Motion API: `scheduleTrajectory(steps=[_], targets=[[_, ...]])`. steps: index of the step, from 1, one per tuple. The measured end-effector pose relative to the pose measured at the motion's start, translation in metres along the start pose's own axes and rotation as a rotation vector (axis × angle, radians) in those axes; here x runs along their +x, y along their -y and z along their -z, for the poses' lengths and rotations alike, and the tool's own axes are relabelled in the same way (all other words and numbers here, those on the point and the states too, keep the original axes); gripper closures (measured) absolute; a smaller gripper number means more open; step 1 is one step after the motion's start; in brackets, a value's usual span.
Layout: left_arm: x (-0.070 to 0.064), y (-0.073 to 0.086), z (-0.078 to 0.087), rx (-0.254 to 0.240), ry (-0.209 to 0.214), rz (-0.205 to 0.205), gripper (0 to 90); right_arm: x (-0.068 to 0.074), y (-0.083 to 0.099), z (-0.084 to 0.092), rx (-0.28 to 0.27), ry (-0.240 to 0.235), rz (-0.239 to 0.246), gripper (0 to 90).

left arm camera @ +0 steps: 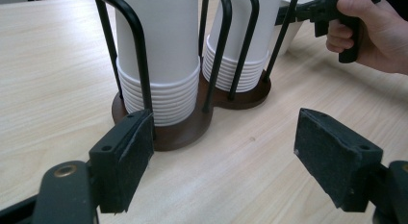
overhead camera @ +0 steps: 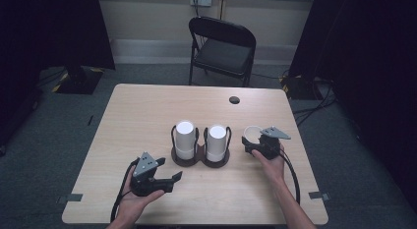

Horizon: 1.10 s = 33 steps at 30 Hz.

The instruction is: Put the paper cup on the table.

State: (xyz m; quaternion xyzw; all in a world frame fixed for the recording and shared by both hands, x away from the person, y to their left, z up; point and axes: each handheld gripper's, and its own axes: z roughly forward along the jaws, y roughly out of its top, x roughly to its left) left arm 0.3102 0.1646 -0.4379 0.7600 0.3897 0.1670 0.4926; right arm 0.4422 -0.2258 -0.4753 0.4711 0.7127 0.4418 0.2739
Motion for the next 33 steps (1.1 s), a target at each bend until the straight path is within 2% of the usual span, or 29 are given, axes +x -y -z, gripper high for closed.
scheduleTrajectory(steps=[8, 12, 14, 17, 18, 25, 33], targets=[[0.002, 0.000, 0.000, -0.004, -0.005, 0.011, 21.4, -0.001, 0.003, -0.004, 0.029, 0.000, -0.004, 21.3], [0.002, 0.000, 0.000, 0.000, -0.006, 0.013, 21.4, -0.002, 0.004, -0.006, 0.040, -0.022, -0.013, 16.0], [0.003, 0.001, 0.000, 0.007, -0.008, 0.010, 21.4, -0.001, 0.004, -0.006, 0.046, -0.023, -0.002, 14.4], [0.003, 0.001, 0.000, 0.004, -0.010, 0.012, 21.4, 0.000, 0.004, -0.006, 0.046, -0.031, -0.008, 14.0], [0.004, 0.000, 0.000, 0.003, -0.012, 0.010, 21.4, 0.000, 0.004, -0.006, 0.052, -0.039, -0.024, 13.7], [0.008, 0.000, 0.001, 0.002, -0.024, 0.019, 21.4, -0.001, 0.006, -0.006, 0.074, -0.042, -0.026, 13.7], [0.011, 0.000, 0.003, -0.006, -0.035, 0.021, 21.4, -0.003, 0.010, -0.002, 0.102, -0.053, -0.052, 13.6]])
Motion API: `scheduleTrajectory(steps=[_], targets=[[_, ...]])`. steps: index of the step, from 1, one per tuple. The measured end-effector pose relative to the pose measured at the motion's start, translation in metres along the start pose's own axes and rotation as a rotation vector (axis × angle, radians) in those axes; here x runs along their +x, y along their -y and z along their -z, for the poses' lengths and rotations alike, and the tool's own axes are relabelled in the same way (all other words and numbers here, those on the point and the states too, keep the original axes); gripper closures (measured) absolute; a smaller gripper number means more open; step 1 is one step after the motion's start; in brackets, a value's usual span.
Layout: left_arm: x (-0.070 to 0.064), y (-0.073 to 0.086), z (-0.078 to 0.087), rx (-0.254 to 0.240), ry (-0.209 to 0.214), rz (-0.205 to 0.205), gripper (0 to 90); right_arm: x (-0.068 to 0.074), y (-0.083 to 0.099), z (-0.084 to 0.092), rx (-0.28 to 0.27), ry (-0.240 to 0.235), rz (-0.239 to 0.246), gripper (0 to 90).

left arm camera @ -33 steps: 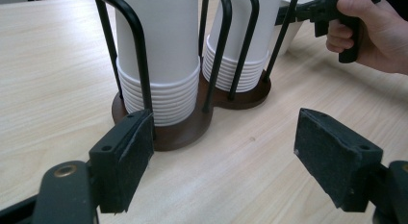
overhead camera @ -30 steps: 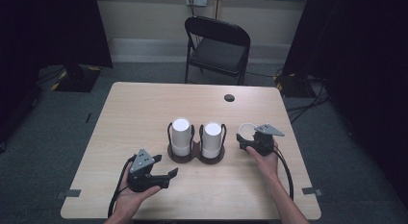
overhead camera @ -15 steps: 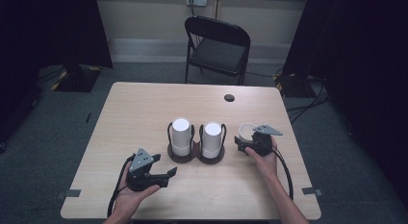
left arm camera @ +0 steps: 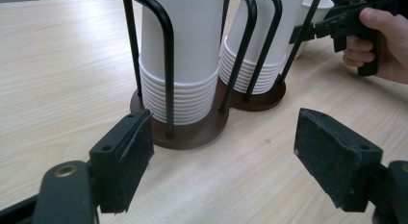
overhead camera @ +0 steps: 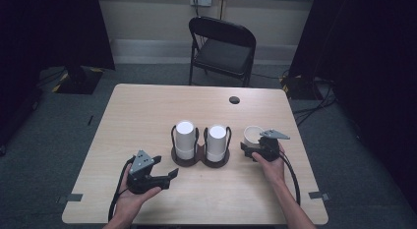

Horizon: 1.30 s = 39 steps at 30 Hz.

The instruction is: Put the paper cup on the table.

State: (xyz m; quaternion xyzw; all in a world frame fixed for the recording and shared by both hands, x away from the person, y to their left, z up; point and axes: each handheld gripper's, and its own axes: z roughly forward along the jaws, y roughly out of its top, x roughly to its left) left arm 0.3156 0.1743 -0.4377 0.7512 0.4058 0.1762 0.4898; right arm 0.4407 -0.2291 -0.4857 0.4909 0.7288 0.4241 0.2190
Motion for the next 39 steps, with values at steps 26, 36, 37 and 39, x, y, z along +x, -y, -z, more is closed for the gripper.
scheduleTrajectory(steps=[26, 36, 37, 39], targets=[[0.005, -0.001, 0.002, -0.010, -0.014, 0.023, 21.1, 0.006, 0.008, 0.030, 0.009, 0.039, -0.011, 14.3], [0.006, -0.001, 0.001, 0.011, -0.034, 0.022, 20.8, 0.009, 0.012, 0.069, -0.037, 0.024, -0.037, 14.9], [0.006, -0.001, 0.001, 0.014, -0.033, 0.017, 20.8, 0.010, 0.012, 0.072, -0.043, 0.020, -0.031, 14.9], [0.005, 0.000, 0.000, 0.014, -0.031, 0.021, 20.8, 0.012, 0.012, 0.076, -0.046, 0.019, -0.027, 14.9]])
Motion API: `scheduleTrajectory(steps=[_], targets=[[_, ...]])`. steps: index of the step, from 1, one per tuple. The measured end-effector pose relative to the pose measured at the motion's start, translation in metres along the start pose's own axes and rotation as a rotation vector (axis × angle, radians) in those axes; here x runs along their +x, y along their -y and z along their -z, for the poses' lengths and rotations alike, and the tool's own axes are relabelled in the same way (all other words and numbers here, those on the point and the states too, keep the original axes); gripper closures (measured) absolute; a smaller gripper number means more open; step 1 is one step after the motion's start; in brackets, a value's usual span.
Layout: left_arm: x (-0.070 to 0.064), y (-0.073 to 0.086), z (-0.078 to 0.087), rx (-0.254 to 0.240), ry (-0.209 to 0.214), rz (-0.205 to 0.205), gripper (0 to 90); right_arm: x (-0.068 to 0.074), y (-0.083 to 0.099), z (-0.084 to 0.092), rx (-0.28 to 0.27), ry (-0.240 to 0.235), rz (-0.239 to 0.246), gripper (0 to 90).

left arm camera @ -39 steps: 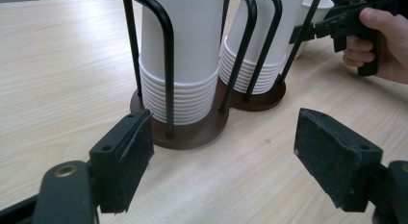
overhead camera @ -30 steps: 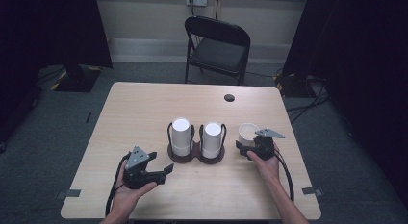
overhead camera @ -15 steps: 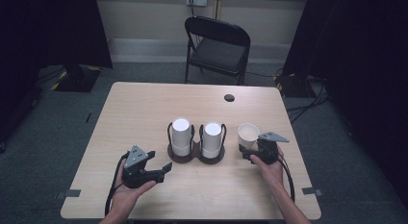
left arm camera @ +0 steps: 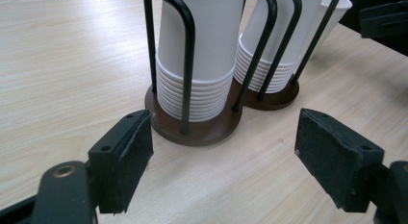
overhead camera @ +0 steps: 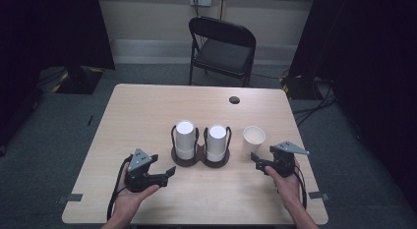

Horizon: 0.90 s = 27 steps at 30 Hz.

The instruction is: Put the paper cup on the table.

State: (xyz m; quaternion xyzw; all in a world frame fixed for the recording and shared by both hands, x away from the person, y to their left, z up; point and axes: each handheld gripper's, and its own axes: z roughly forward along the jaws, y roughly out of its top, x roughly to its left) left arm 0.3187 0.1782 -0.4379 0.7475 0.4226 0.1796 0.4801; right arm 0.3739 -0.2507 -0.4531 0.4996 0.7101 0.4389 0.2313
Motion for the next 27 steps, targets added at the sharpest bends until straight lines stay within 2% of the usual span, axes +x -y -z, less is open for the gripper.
scheduleTrajectory(steps=[2, 8, 9, 14, 18, 24, 27], targets=[[-0.001, 0.000, -0.001, 0.009, 0.000, -0.007, 20.7, 0.005, 0.001, 0.011, -0.006, -0.003, -0.004, 14.9], [-0.001, 0.001, -0.001, 0.019, -0.005, -0.006, 20.6, 0.014, 0.004, 0.025, -0.016, -0.015, -0.002, 14.9], [-0.001, 0.001, -0.001, 0.020, -0.004, -0.001, 20.6, 0.018, 0.005, 0.030, -0.018, -0.029, -0.004, 14.9], [-0.002, 0.002, -0.003, 0.028, -0.007, 0.007, 20.6, 0.028, 0.007, 0.037, -0.013, -0.051, 0.010, 14.9], [-0.004, 0.004, -0.005, 0.045, -0.002, 0.003, 20.6, 0.042, 0.009, 0.044, -0.001, -0.074, 0.024, 14.9], [-0.005, 0.006, -0.006, 0.061, -0.005, 0.004, 20.6, 0.054, 0.012, 0.049, -0.001, -0.104, 0.002, 14.9], [-0.006, 0.007, -0.007, 0.073, 0.003, -0.003, 20.6, 0.061, 0.021, 0.049, -0.004, -0.114, 0.011, 14.9]])
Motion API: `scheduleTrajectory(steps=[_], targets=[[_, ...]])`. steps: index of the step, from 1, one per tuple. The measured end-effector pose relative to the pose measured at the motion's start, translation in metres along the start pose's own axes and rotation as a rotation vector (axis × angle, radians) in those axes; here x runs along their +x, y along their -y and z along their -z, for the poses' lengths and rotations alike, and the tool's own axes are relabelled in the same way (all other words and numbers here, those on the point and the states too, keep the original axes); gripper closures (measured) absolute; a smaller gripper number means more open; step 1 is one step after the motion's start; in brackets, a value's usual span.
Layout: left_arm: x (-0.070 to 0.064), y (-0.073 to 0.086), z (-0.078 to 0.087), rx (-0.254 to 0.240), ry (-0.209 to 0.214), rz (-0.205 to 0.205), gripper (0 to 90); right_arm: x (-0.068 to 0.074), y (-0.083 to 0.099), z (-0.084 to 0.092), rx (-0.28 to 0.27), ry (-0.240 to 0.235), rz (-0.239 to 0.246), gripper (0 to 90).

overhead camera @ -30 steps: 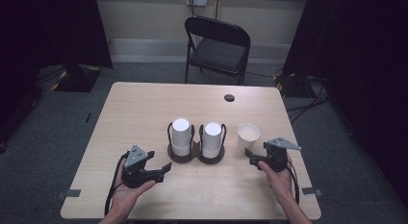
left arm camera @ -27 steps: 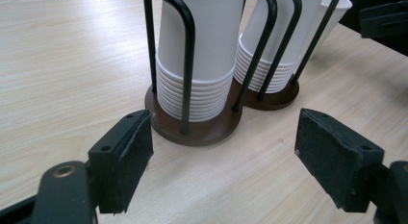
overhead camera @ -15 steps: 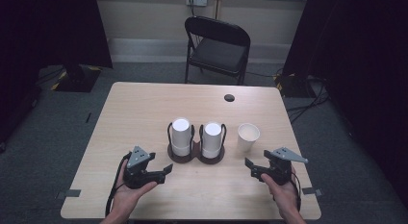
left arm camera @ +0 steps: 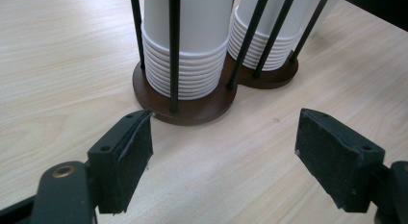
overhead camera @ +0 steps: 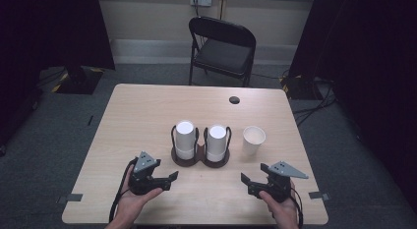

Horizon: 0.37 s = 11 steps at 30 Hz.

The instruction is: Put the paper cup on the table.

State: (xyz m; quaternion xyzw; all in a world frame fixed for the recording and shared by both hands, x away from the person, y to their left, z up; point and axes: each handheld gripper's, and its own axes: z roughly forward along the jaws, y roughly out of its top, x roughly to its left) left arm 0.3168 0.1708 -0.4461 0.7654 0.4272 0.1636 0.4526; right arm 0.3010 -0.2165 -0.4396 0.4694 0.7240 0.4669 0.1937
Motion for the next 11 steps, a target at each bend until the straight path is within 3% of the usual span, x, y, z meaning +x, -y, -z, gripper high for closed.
scheduleTrajectory(steps=[4, 11], targets=[[-0.0005, 0.0004, -0.0014, 0.011, 0.004, 0.002, 20.6, 0.0010, 0.0038, -0.0023, 0.013, 0.003, 0.017, 15.0], [0.0005, 0.0008, -0.0015, 0.012, 0.008, 0.003, 20.6, -0.0062, 0.0098, -0.0061, 0.022, 0.012, -0.015, 14.9]])
